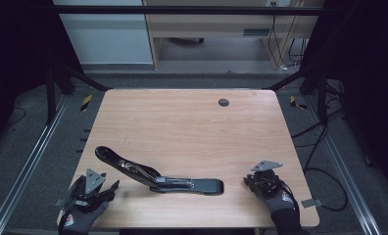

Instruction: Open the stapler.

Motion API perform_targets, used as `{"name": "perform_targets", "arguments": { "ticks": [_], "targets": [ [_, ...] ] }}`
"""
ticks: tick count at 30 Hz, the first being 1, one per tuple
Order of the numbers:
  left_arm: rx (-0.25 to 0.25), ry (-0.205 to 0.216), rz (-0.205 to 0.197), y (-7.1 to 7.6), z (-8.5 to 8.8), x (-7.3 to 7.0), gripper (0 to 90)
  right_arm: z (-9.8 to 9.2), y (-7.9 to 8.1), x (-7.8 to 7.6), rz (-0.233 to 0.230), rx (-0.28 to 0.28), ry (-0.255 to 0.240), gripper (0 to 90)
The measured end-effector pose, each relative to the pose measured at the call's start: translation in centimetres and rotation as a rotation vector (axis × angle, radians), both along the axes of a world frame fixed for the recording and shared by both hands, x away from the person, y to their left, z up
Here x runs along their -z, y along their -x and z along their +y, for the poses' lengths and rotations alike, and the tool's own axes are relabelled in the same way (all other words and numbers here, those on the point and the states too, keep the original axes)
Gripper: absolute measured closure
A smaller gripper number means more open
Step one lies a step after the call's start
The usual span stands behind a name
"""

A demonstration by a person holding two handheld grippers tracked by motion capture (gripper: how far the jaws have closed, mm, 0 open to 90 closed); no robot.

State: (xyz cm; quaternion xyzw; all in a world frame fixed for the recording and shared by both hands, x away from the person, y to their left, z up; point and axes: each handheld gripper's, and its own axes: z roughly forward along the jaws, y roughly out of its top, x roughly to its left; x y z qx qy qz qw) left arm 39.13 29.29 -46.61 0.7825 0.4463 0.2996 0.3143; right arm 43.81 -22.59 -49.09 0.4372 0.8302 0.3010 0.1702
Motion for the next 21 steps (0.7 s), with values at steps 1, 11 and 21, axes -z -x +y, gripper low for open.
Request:
{"name": "perform_targets", "arguments": {
  "ticks": [1,11,21],
  "targets": [
    [0.000,0.000,0.000,0.0,0.0,0.0,44.6,0.0,0.0,0.0,-0.002,0.000,0.002,77.5],
    [0.006,0.006,0.003,0.0,0.1,0.0,44.5,-0.1,0.2,-0.9,-0.024,0.028,-0.038,69.6],
    [0.009,0.007,0.004,-0.1,0.1,0.0,44.5,0.1,0.9,-1.5,0.004,0.088,-0.041,70.8]
  ]
}}
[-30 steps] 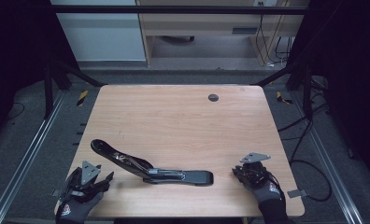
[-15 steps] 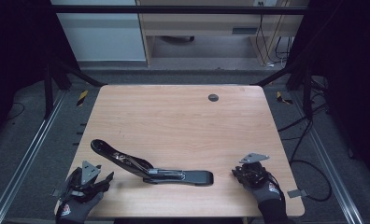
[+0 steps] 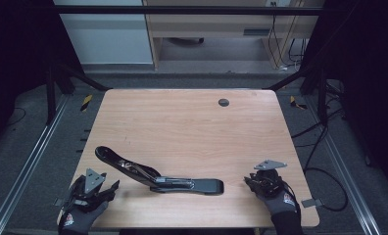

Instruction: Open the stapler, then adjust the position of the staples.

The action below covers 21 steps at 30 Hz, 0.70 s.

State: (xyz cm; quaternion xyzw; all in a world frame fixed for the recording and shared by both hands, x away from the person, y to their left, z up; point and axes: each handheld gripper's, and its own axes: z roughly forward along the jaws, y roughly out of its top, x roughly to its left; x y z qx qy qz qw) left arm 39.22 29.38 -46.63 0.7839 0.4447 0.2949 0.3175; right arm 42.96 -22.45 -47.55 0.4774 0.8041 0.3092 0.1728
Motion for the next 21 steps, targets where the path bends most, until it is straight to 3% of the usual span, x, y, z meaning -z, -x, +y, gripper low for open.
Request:
{"name": "perform_targets", "arguments": {
  "ticks": [21],
  "targets": [
    [0.001,0.001,0.004,-0.06,-0.05,0.00,44.3,0.51,-0.74,0.47,0.075,0.014,0.021,76.5]
  ]
}}
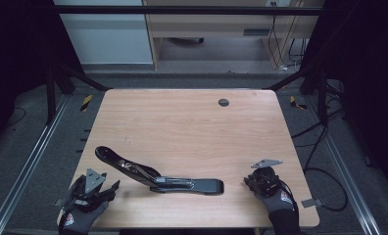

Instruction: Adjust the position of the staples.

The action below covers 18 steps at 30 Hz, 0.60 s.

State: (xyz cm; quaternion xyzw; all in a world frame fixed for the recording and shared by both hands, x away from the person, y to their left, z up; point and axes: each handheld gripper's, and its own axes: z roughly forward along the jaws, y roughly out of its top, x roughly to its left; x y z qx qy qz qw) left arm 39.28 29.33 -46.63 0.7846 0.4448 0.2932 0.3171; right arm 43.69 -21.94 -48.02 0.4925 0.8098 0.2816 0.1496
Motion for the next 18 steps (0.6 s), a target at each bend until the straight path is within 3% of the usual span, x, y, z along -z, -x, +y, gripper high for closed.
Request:
{"name": "perform_targets", "arguments": {
  "ticks": [18],
  "targets": [
    [-0.001,0.003,0.001,-0.03,0.07,0.02,44.3,-0.04,-0.15,0.00,0.012,0.000,0.016,78.0]
  ]
}}
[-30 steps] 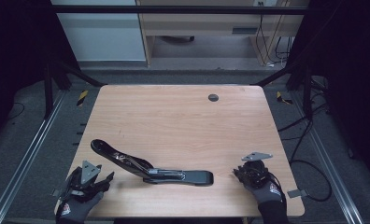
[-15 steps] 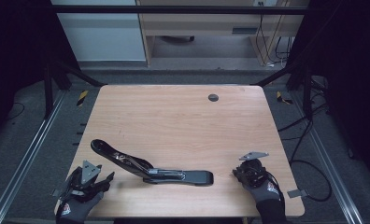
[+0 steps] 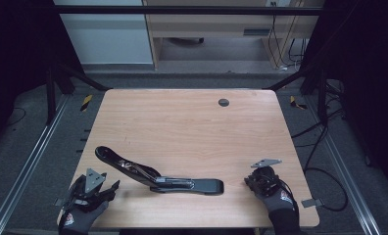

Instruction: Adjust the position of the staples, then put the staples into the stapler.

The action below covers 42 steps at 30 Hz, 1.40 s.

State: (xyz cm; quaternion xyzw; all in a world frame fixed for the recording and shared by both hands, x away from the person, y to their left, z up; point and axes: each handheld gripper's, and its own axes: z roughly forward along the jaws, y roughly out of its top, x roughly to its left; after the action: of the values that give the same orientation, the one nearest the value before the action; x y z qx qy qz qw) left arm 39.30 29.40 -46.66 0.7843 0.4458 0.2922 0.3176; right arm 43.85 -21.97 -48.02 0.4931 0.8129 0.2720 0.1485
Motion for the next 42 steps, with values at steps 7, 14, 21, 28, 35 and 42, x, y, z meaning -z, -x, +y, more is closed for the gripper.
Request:
{"name": "perform_targets", "arguments": {
  "ticks": [7,14,21,28,35,42],
  "targets": [
    [0.002,-0.003,0.000,0.0,0.0,0.0,44.4,-0.1,0.3,-1.0,-0.041,-0.030,-0.035,78.1],
    [0.002,-0.004,0.003,-0.1,0.0,0.0,44.3,-0.1,0.5,-1.9,-0.091,-0.071,-0.042,78.1],
    [0.000,-0.002,0.005,-0.1,0.0,0.1,44.3,-0.3,0.5,-2.9,-0.129,-0.107,-0.053,78.1],
    [-0.004,0.009,0.012,-0.2,0.1,0.1,44.3,0.3,0.4,-4.1,-0.177,-0.181,-0.078,78.2],
    [-0.004,0.005,0.016,-0.3,0.0,0.2,44.2,1.3,0.3,-5.2,-0.214,-0.270,-0.091,78.2],
    [-0.014,0.016,0.029,-0.4,0.2,0.4,44.2,2.2,-0.1,-6.3,-0.251,-0.336,-0.119,78.2]
  ]
}}
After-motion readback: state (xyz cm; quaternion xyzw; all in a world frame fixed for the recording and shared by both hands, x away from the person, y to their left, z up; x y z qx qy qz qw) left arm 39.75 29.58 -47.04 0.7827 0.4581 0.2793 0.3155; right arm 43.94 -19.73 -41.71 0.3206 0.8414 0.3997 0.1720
